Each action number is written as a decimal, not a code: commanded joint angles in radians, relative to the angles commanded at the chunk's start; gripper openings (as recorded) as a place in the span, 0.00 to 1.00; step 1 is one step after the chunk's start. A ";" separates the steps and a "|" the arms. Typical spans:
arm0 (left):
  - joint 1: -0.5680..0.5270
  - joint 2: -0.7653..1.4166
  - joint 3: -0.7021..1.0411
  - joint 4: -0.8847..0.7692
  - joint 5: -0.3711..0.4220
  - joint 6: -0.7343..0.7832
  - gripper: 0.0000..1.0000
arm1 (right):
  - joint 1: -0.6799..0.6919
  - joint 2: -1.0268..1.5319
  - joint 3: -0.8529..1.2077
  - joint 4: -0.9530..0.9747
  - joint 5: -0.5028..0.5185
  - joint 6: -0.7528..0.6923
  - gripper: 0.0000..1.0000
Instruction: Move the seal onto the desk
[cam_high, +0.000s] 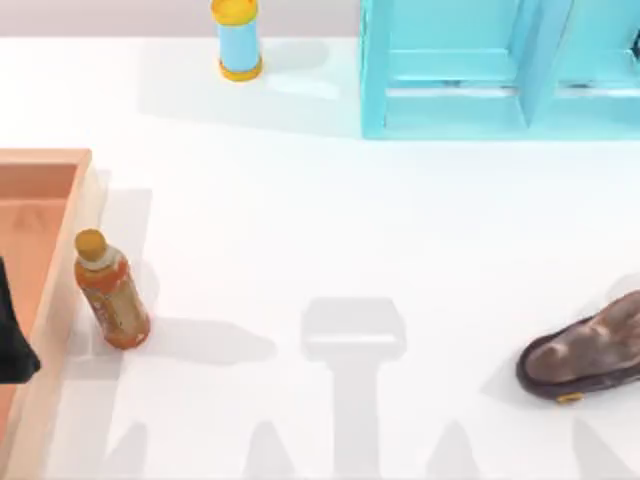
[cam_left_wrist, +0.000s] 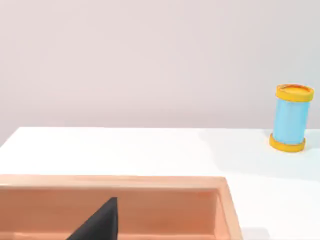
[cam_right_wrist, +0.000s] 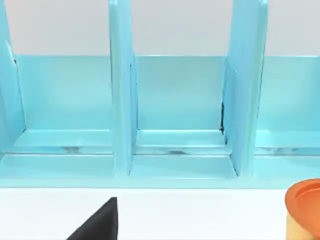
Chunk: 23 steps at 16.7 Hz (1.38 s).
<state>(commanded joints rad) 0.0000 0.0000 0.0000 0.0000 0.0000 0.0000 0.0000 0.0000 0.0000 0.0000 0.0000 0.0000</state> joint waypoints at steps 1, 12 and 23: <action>0.000 0.000 0.000 0.000 0.000 0.000 1.00 | 0.000 0.000 0.000 0.000 0.000 0.000 1.00; 0.126 0.582 0.480 -0.455 0.000 0.139 1.00 | 0.000 0.000 0.000 0.000 0.000 0.000 1.00; 0.308 1.506 1.140 -1.115 -0.002 0.329 1.00 | 0.000 0.000 0.000 0.000 0.000 0.000 1.00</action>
<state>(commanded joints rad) 0.3084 1.5062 1.1405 -1.1149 -0.0020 0.3295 0.0000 0.0000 0.0000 0.0000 0.0000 0.0000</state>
